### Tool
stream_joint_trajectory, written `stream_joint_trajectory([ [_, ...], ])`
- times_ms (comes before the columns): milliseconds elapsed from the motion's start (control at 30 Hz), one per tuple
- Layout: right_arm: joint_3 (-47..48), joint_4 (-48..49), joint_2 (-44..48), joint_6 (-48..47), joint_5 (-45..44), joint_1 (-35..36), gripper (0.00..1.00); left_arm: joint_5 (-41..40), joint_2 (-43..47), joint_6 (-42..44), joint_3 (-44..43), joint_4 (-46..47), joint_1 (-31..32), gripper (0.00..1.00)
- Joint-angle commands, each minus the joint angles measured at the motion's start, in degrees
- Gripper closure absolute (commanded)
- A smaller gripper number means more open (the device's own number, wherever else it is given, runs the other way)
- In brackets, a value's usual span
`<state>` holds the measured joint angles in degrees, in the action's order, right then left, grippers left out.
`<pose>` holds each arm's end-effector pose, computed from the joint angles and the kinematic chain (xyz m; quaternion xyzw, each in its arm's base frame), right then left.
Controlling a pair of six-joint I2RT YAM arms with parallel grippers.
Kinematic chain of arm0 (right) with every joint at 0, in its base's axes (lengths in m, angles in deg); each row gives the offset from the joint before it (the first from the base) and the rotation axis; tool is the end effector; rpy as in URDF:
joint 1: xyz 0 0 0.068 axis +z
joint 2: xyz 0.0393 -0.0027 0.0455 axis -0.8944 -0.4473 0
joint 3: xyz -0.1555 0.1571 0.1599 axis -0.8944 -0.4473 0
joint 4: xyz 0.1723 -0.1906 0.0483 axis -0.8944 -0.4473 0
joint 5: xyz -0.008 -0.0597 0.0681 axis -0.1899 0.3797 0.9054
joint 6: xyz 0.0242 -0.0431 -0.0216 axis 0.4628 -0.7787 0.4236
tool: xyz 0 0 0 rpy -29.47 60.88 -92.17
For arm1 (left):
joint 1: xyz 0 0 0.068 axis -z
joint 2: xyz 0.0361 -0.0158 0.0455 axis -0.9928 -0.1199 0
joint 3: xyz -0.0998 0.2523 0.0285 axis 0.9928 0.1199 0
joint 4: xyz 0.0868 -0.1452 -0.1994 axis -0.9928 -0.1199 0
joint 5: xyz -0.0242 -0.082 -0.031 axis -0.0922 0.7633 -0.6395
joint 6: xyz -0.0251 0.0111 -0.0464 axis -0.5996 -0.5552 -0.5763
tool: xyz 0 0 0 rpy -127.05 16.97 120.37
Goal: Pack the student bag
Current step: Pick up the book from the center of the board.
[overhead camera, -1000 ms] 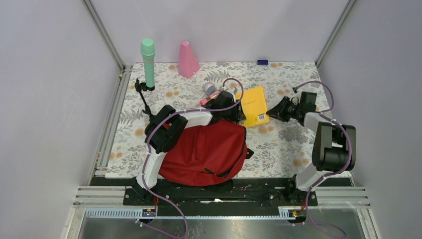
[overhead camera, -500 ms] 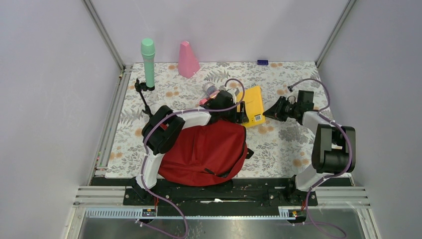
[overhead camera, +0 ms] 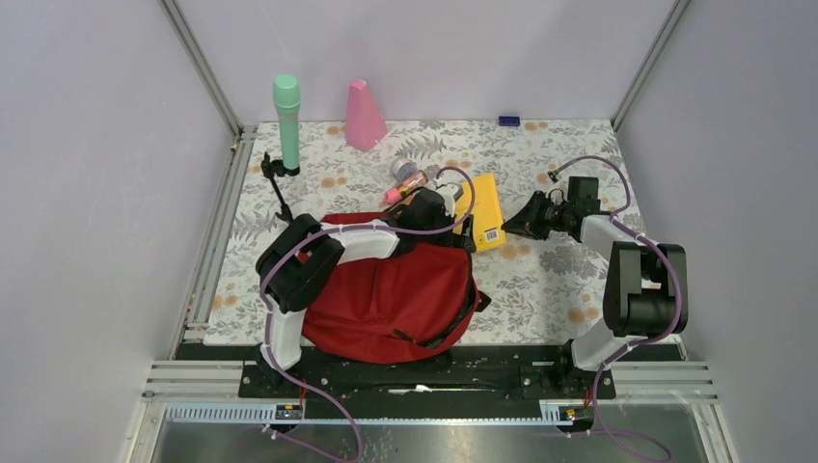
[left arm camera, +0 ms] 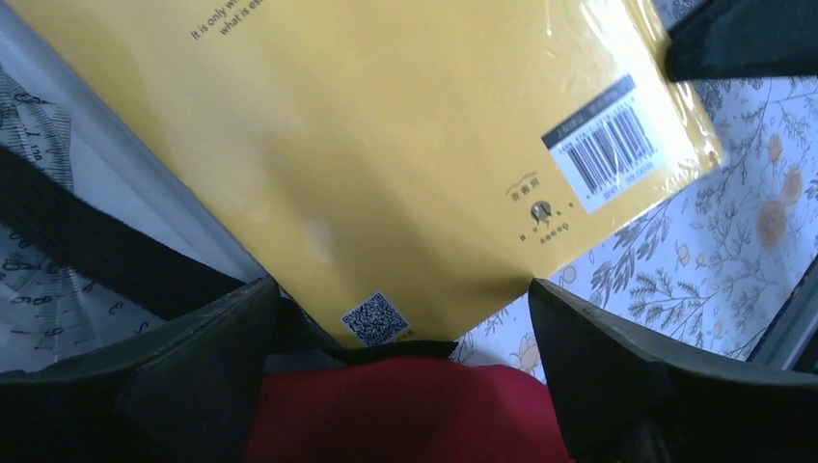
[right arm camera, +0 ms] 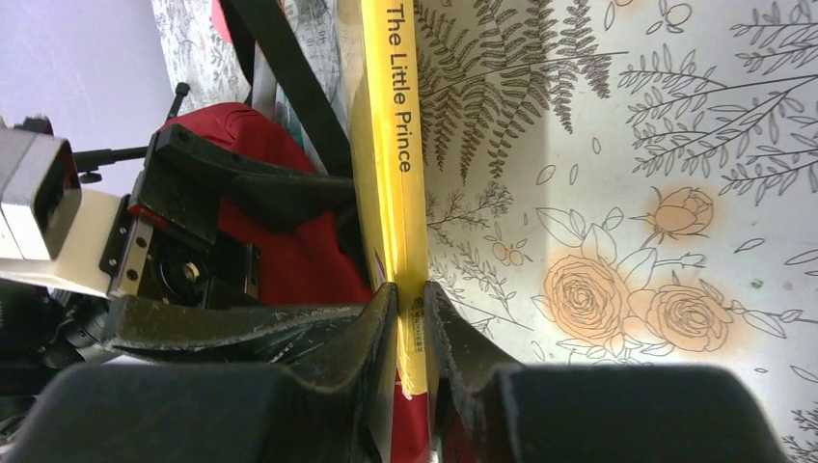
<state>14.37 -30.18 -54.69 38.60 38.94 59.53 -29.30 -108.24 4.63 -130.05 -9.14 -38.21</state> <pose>0.3203 0.0025 0.1827 0.0815 0.8688 0.3960 0.2858 0.3015 -0.3111 0.1598 0.1931 0.8722 -0.3319 0.3029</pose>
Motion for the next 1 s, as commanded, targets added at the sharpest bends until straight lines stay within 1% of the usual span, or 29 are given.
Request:
stream_joint_trajectory([
  [0, 1.2, 1.8, 1.6, 3.5, 5.0, 1.8, 1.0, 1.8, 6.4, 5.0, 3.4, 9.1, 2.3, 0.01],
  [133, 1.1, 4.6, 1.4, 5.1, 5.3, 1.9, 1.0, -0.3, 7.5, 10.1, 4.8, 11.3, 4.3, 0.01],
  [267, 1.1, 5.0, 1.3, 6.2, 5.0, 2.1, 1.0, -5.4, 8.3, 15.0, 5.8, 13.7, 7.7, 0.01],
  [367, 1.3, 5.3, 1.1, 6.9, 5.1, 2.5, 1.0, -9.5, 7.7, 17.7, 5.0, 13.8, 9.3, 0.01],
  [533, 1.2, 7.2, 0.6, 8.8, 5.7, 3.2, 1.0, -24.7, 5.1, 23.6, 1.9, 12.2, 12.9, 0.01],
  [633, 1.2, 8.7, 0.0, 10.2, 6.3, 3.6, 1.0, -32.0, 2.6, 25.5, -0.2, 11.8, 14.1, 0.01],
  [667, 1.1, 9.1, -0.2, 10.6, 6.4, 3.6, 1.0, -33.9, 1.8, 27.5, -0.8, 11.9, 14.3, 0.01],
  [833, 1.3, 9.7, -0.6, 11.8, 6.8, 3.6, 1.0, -35.9, -1.4, 33.1, -2.6, 13.1, 15.3, 0.01],
  [967, 1.4, 10.1, -0.7, 12.7, 7.0, 5.2, 1.0, -40.7, -3.2, 35.9, -3.8, 13.7, 15.7, 0.01],
])
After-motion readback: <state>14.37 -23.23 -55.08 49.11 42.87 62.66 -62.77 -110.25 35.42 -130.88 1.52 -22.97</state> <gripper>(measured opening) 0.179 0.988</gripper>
